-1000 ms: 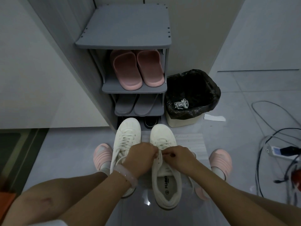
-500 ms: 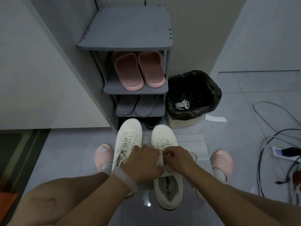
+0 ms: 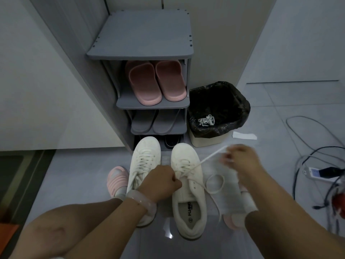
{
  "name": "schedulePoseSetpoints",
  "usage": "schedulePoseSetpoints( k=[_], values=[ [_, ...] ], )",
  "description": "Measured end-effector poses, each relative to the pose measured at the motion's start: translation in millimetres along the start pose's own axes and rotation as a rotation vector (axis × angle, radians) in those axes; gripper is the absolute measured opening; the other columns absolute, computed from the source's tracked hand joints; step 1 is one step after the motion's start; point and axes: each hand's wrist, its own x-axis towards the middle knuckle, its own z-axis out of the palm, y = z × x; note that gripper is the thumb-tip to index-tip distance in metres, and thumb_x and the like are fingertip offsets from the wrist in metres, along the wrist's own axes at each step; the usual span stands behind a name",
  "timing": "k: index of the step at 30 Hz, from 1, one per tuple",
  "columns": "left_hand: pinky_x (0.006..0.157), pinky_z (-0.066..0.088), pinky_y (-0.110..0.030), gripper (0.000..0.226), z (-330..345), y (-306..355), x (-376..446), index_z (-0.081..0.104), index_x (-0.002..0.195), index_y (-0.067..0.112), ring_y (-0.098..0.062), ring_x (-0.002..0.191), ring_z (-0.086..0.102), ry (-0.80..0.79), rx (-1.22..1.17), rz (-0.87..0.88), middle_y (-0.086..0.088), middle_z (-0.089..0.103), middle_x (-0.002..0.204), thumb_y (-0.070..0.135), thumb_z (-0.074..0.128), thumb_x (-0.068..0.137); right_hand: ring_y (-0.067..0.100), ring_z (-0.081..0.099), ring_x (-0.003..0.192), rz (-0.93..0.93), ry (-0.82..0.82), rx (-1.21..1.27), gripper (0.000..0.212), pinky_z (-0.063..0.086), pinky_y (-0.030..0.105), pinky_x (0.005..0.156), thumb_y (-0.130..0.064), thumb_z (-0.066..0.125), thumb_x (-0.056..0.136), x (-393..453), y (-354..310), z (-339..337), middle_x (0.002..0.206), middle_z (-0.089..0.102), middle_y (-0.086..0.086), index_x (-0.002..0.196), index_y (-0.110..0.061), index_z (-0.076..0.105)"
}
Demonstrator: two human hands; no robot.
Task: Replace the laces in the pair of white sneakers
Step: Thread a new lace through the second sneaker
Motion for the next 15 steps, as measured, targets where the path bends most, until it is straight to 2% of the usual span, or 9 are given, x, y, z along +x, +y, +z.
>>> schedulePoseSetpoints(
  k=[1, 2, 4, 5, 7, 10, 12, 15],
  values=[
    [0.043, 0.024, -0.017, 0.046, -1.2, -0.6, 0.5, 0.03, 0.044, 0.014, -0.008, 0.043, 0.032, -0.008, -0.027, 0.003, 0.001, 0.032, 0.046, 0.019, 0.055, 0.083, 0.025, 0.054, 0.077, -0.024, 0.167, 0.078, 0.016, 0.052, 0.039, 0.083, 0.006, 0.043, 0.092, 9.9, -4.8, -13.5, 0.098, 0.056, 0.017, 0.093, 0.004, 0.059],
    [0.042, 0.024, -0.016, 0.047, -2.4, -1.3, 0.6, 0.029, 0.044, 0.014, -0.007, 0.042, 0.031, -0.017, -0.044, 0.007, 0.002, 0.032, 0.046, 0.018, 0.055, 0.083, 0.025, 0.053, 0.082, -0.071, 0.288, 0.043, 0.02, 0.05, 0.037, 0.084, 0.003, 0.042, 0.092, 17.8, -6.6, -24.7, 0.101, 0.056, 0.016, 0.1, 0.005, 0.06],
    [0.043, 0.03, -0.014, 0.047, -3.5, -3.0, 0.5, 0.031, 0.043, 0.015, -0.007, 0.04, 0.035, -0.032, -0.055, 0.019, 0.004, 0.034, 0.045, 0.016, 0.054, 0.084, 0.028, 0.054, 0.092, -0.229, 0.37, -0.335, 0.025, 0.045, 0.034, 0.083, -0.003, 0.047, 0.09, 22.4, -3.8, -30.4, 0.112, 0.057, 0.016, 0.111, 0.0, 0.061],
    [0.044, 0.033, -0.012, 0.047, -4.2, -3.5, 0.4, 0.033, 0.043, 0.014, -0.007, 0.04, 0.037, -0.038, -0.051, 0.023, 0.004, 0.036, 0.045, 0.016, 0.054, 0.085, 0.032, 0.053, 0.102, -0.345, 0.307, -0.54, 0.029, 0.042, 0.034, 0.088, -0.005, 0.053, 0.089, 18.5, -0.4, -25.2, 0.12, 0.054, 0.018, 0.117, -0.003, 0.06],
    [0.045, 0.033, -0.011, 0.046, -7.1, -4.5, -0.1, 0.036, 0.045, 0.014, -0.007, 0.044, 0.037, -0.042, -0.042, 0.027, 0.004, 0.038, 0.047, 0.02, 0.055, 0.087, 0.03, 0.047, 0.116, -0.601, 0.037, -0.799, 0.036, 0.032, 0.026, 0.096, -0.008, 0.059, 0.087, 3.7, 10.4, -5.5, 0.127, 0.05, 0.016, 0.122, -0.009, 0.057],
    [0.044, 0.028, -0.014, 0.044, -7.5, -5.9, -0.7, 0.041, 0.047, 0.015, -0.007, 0.048, 0.037, -0.029, -0.078, 0.019, 0.003, 0.039, 0.049, 0.026, 0.057, 0.087, 0.02, 0.047, 0.112, -0.872, -0.418, -1.001, 0.029, 0.031, 0.02, 0.092, -0.016, 0.056, 0.09, -19.8, 34.6, 24.6, 0.121, 0.055, 0.004, 0.118, -0.016, 0.062],
    [0.045, 0.03, -0.014, 0.038, -5.9, -7.0, -1.0, 0.05, 0.052, 0.011, -0.007, 0.05, 0.039, 0.001, -0.121, 0.024, 0.002, 0.041, 0.05, 0.026, 0.059, 0.086, 0.02, 0.046, 0.109, -0.924, -0.506, -1.133, 0.028, 0.037, 0.025, 0.091, -0.024, 0.049, 0.094, -25.6, 47.0, 34.1, 0.119, 0.053, 0.003, 0.118, -0.017, 0.061],
    [0.051, 0.035, -0.009, 0.03, -4.7, -9.7, -2.0, 0.064, 0.065, 0.002, -0.005, 0.047, 0.04, 0.023, -0.195, 0.043, 0.005, 0.046, 0.052, 0.022, 0.059, 0.086, 0.02, 0.047, 0.104, -0.892, -0.463, -1.238, 0.024, 0.041, 0.029, 0.082, -0.021, 0.042, 0.096, -24.2, 48.9, 37.6, 0.114, 0.053, 0.004, 0.113, -0.014, 0.058]
  ],
)
